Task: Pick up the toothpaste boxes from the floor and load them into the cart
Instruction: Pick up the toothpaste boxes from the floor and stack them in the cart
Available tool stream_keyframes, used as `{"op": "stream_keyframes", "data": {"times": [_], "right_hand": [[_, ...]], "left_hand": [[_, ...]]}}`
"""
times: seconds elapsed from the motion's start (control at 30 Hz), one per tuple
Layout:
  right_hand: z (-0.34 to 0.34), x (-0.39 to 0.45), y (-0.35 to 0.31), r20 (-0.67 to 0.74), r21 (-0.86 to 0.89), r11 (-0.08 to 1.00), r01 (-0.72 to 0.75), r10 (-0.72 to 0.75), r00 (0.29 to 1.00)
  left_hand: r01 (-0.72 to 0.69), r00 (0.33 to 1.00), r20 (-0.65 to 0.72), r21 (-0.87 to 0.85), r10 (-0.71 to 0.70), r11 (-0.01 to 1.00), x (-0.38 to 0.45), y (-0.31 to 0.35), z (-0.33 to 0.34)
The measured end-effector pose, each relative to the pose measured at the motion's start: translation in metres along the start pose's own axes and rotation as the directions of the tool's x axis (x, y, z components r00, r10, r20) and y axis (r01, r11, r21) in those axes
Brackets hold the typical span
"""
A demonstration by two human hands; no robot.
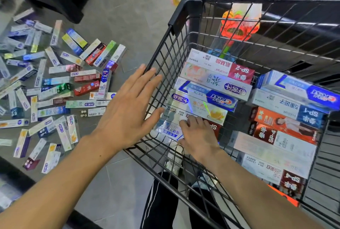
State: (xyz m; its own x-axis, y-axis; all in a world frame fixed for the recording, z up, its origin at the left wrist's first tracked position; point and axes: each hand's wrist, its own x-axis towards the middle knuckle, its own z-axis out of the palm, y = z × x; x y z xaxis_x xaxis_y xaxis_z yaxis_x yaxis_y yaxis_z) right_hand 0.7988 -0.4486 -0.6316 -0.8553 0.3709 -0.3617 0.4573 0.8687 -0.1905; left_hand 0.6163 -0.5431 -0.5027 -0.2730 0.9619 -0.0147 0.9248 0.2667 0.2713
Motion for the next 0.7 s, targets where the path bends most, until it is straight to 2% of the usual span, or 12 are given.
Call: {"op": "stream_keyframes", "data": {"times": [0.13,0.27,0.4,0.5,0.57,0.7], "right_hand": [[-0.024,-0.004,0.007,-0.017,0.070,0.997,-0.031,0.032,0.999],[-0.076,-0.014,0.014,-0.131,0.167,0.983,-0.071,0.093,0.987],[-0.142,-0.016,0.018,-0.360,0.151,0.987,-0.055,0.107,0.927],[-0.190,-0.006,0.003,-0.501,0.149,0.989,0.020,0.058,0.863],[-0.215,0.004,-0.016,-0.507,0.090,0.994,0.064,-0.010,0.862],[-0.247,0.036,-0.072,-0.403,-0.014,0.991,0.132,-0.126,0.907]], "left_hand": [[-0.007,1.000,0.005,0.002,0.007,1.000,0.002,-0.001,0.000],[0.010,0.999,-0.031,-0.070,-0.012,0.998,-0.001,0.000,-0.001],[0.060,0.988,-0.130,-0.151,-0.080,0.987,-0.004,0.002,-0.003],[0.131,0.972,-0.170,-0.183,-0.163,0.974,-0.009,-0.004,-0.010],[0.178,0.963,-0.174,-0.169,-0.207,0.969,-0.019,-0.019,-0.016],[0.305,0.944,-0.122,-0.045,-0.308,0.951,-0.053,-0.081,-0.041]]}}
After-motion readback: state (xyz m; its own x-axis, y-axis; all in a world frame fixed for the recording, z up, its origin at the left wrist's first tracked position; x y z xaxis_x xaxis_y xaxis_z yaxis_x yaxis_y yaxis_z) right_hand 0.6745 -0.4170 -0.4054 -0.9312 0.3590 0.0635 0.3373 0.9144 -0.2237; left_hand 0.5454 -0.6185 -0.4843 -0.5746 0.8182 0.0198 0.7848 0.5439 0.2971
